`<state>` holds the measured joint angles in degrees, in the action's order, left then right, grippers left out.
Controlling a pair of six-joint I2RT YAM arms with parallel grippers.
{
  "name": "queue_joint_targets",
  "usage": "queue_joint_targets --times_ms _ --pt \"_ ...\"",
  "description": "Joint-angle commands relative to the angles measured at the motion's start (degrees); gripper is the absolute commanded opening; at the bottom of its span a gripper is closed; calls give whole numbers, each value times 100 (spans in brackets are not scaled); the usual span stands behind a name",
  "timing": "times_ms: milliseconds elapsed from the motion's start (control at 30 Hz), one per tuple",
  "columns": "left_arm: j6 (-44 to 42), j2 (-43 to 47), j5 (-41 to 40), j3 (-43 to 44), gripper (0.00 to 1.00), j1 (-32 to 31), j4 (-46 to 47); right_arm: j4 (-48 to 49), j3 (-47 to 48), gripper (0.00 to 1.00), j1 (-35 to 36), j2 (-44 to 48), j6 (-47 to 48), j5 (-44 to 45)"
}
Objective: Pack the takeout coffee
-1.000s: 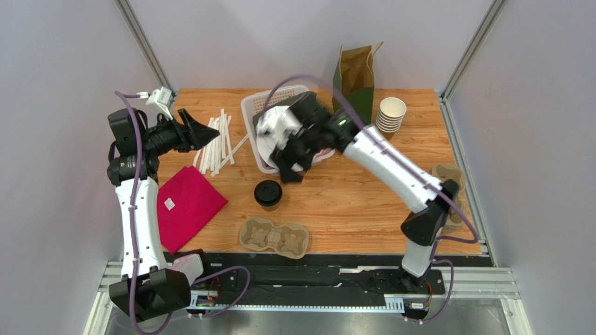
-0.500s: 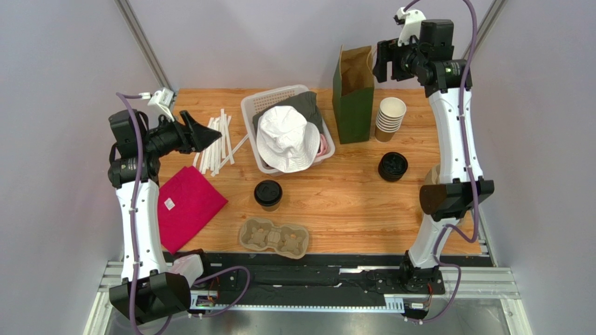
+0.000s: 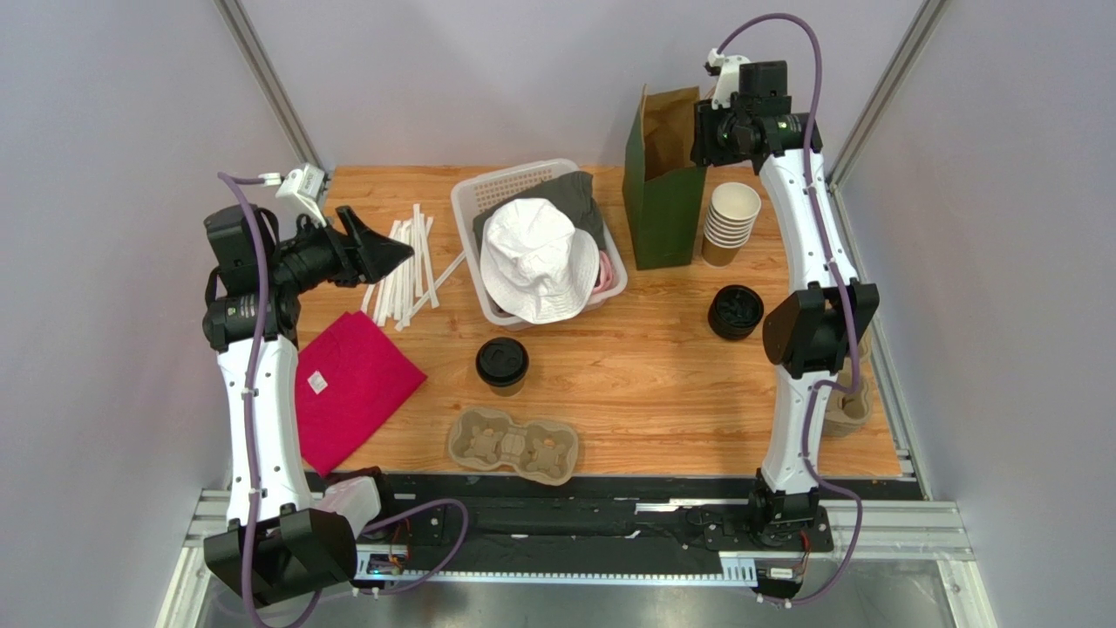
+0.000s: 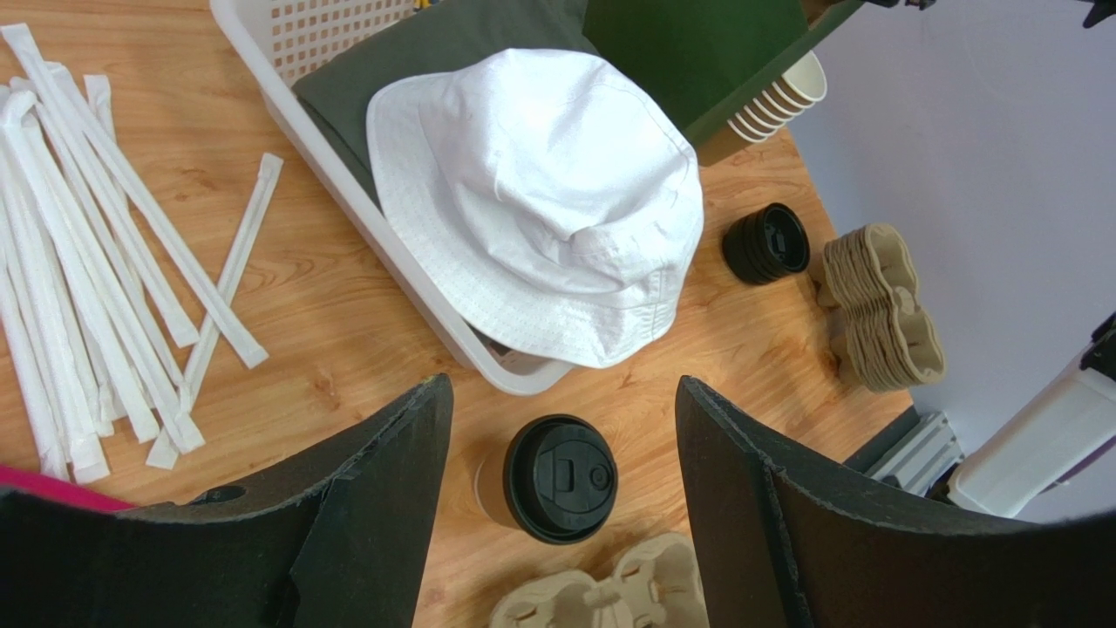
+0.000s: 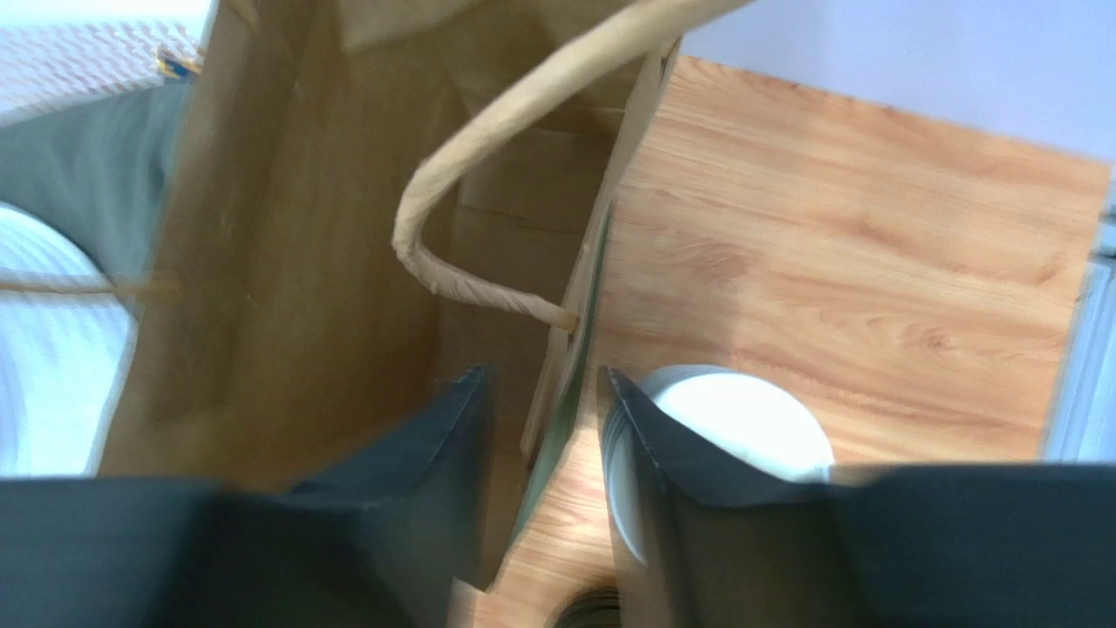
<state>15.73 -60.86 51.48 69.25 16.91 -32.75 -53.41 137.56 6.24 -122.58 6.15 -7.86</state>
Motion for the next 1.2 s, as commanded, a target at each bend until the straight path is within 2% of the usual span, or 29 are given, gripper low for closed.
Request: queue_joint_targets --times_ms 0,33,67,100,167,300,433,500,667,867,1000,1167 --pt "-96 66 2 9 72 -21 225 244 -97 25 18 287 -105 -58" --pt "-96 39 11 9 71 -21 243 217 -141 17 35 366 -149 -128" --pt "-79 30 11 18 71 -12 287 182 -202 1 44 445 -202 -311" --pt "-87 4 28 44 71 -29 304 155 -368 0 53 681 -246 -409" --pt "-96 -49 28 106 71 -64 366 199 -597 0 62 946 -342 -706" --pt "-245 -233 -50 535 72 -249 384 261 -1221 0 140 1710 -501 -735" --pt "-324 -548 -200 984 73 -661 384 287 -2003 0 290 2553 -754 -743" --pt "-272 -681 -305 1282 76 -863 392 322 -2679 0 360 3089 -922 -735" --pt "-149 -1155 -578 1923 83 -1819 480 480 -4145 0 729 4240 -1291 -419" --pt "491 -1630 -552 2303 88 -2875 858 735 -5132 0 1160 5068 -2082 539" --pt "791 -2016 -613 2461 88 -3710 1104 849 -5782 0 1326 5481 -2434 557" --pt "1265 -2509 -640 2724 86 -4151 1359 841 -6039 0 1432 5719 -2724 320"
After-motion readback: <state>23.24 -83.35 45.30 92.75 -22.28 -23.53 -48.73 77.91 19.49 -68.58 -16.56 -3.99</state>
